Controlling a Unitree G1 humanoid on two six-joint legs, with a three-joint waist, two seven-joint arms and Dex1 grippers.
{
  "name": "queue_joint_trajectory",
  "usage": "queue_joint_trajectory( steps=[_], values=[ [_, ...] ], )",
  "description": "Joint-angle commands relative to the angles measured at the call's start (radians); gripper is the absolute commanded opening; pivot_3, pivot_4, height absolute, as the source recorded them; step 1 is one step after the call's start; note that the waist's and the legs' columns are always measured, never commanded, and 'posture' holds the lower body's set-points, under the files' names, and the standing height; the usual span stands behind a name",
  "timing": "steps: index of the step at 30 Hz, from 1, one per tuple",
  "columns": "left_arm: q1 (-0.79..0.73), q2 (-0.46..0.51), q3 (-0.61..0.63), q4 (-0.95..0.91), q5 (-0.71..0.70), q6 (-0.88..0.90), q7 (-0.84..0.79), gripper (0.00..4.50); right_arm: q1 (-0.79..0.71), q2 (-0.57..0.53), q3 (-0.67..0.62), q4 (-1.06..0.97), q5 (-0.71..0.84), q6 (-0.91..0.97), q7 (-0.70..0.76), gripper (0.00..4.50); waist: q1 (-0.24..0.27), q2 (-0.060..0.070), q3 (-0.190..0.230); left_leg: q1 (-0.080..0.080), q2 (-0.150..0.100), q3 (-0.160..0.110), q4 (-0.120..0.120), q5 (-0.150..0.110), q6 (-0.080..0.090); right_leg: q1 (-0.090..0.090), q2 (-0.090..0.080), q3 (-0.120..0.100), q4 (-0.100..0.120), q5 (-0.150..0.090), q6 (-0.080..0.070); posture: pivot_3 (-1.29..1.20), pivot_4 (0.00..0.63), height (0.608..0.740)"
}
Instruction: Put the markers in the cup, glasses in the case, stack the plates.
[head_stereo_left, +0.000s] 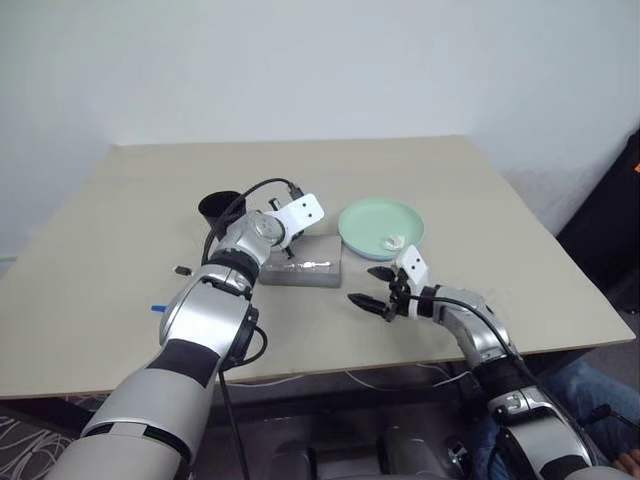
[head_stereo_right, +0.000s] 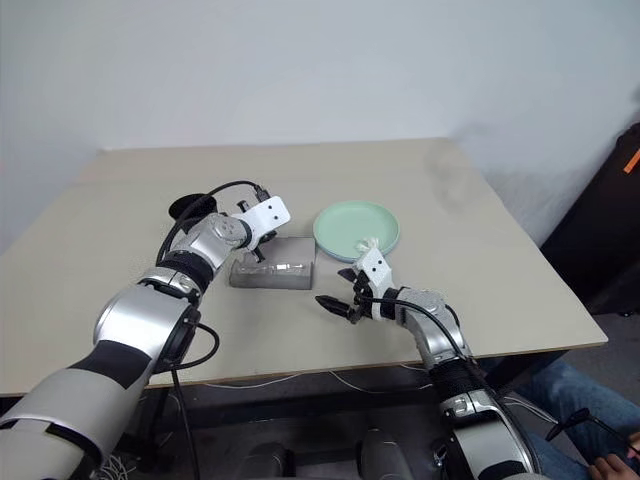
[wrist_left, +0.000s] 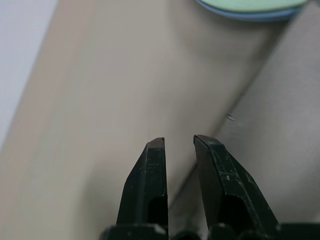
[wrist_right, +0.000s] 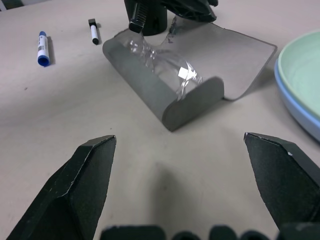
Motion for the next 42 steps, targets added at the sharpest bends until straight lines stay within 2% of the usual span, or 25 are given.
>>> queue_joint_trajectory(
  steps=[1,7,17,28,32,37,42],
  values=[
    [-0.007,0.004,0.006,-0.012,-0.004,0.012,-0.055,0.89,0.000,-0.008,-0.015,-0.064,0.017,0.006,-0.006,4.45,0.000,0.000,0.000,0.000,0.000,0.000,0.000,0.000,0.000,0.000,0.000,0.000,0.000,0.000,0.000,0.00,0.000,0.740],
    [-0.013,0.016,0.006,-0.019,-0.008,0.013,-0.123,0.89,-0.007,0.000,-0.011,-0.058,0.017,0.010,-0.007,4.45,-0.001,0.000,0.000,0.000,0.000,0.000,0.000,0.000,0.000,0.000,0.000,0.000,0.000,0.000,0.000,0.00,0.000,0.740],
    [0.024,0.064,-0.028,-0.050,-0.010,-0.055,-0.434,0.89,-0.053,0.019,-0.012,-0.002,0.013,-0.010,0.000,4.45,0.000,0.000,0.000,0.001,0.000,0.000,0.000,0.000,0.000,0.001,0.000,0.000,0.000,0.000,0.000,0.00,0.000,0.740],
    [0.036,0.106,-0.073,-0.078,0.003,-0.103,-0.595,0.89,-0.067,0.030,-0.007,0.027,0.010,-0.028,0.006,4.45,0.000,0.000,-0.001,0.008,0.000,0.000,0.000,0.000,0.000,0.008,0.000,0.000,0.000,0.000,0.000,0.00,0.000,0.740],
    [0.058,0.124,-0.095,-0.116,-0.001,-0.134,-0.711,0.89,-0.069,0.027,-0.007,0.027,0.011,-0.027,0.009,4.45,0.000,0.001,-0.001,0.011,0.000,0.000,0.000,0.000,0.000,0.010,0.000,0.000,0.000,-0.001,-0.002,0.00,0.000,0.740],
    [0.073,0.134,-0.104,-0.143,-0.010,-0.136,-0.747,0.89,-0.070,0.026,-0.007,0.028,0.012,-0.027,0.011,4.45,0.001,0.001,-0.003,0.013,0.000,0.000,0.000,0.000,0.000,0.011,0.000,0.001,0.001,-0.002,-0.002,0.00,0.000,0.740],
    [0.156,0.184,-0.123,-0.266,-0.031,-0.166,-0.859,0.89,-0.082,0.027,-0.005,0.044,0.009,-0.034,0.016,4.45,-0.003,0.001,-0.003,0.013,0.000,0.001,-0.002,0.000,0.000,0.011,0.000,0.002,0.001,-0.002,-0.003,0.00,0.000,0.740]
  ],
)
